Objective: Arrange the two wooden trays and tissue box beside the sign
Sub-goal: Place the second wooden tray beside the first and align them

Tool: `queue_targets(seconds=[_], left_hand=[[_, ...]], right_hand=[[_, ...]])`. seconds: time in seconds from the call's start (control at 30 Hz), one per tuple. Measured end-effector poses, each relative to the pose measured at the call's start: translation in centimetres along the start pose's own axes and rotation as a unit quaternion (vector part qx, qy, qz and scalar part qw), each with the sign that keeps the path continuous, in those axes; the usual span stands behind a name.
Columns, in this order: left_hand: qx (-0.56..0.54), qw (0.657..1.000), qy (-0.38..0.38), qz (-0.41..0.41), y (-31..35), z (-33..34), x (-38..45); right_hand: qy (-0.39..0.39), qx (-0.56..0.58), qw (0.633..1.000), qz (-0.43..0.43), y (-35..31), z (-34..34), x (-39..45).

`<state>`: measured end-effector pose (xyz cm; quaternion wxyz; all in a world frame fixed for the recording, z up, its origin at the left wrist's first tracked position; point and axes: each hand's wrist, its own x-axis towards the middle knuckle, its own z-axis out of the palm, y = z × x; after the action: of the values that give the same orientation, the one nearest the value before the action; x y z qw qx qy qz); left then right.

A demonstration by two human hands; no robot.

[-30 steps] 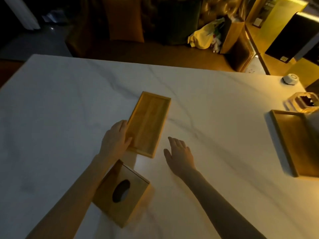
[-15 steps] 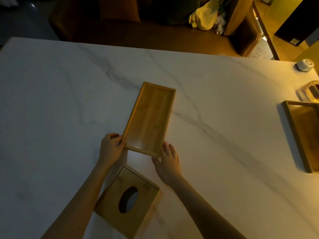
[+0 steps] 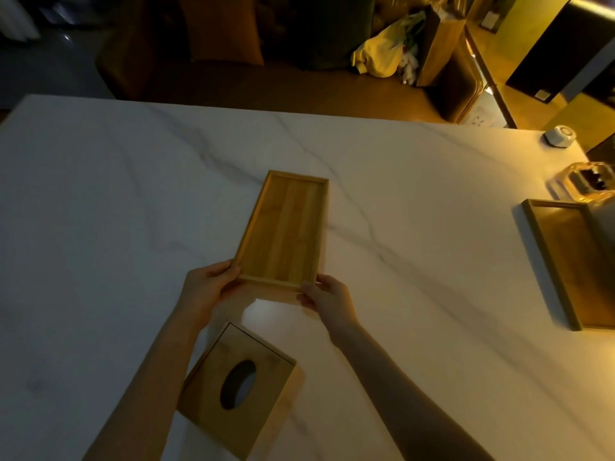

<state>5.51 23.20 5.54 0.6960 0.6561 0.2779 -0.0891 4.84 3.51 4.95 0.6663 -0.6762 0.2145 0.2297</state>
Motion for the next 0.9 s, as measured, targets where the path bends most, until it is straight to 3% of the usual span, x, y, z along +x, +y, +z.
queue_targets(seconds=[0.33,0.53,0.9], left_hand=[[-0.025,0.999,-0.029,0.035,1.0,4.8,-4.2],[-0.077,0.994,-0.051,0.059,1.1,10.2,-7.3],[-0.073,0.989,-0.098,0.082,-0.7,22.2,-10.9]], right_hand=[[0.004,0.045,0.999,-0.022,-1.9,-6.4,-2.3],[0.023,0.072,0.996,-0.056,-2.7,-12.2,-4.5],[0.059,0.097,0.991,-0.067,-1.9,-24.9,-7.1]])
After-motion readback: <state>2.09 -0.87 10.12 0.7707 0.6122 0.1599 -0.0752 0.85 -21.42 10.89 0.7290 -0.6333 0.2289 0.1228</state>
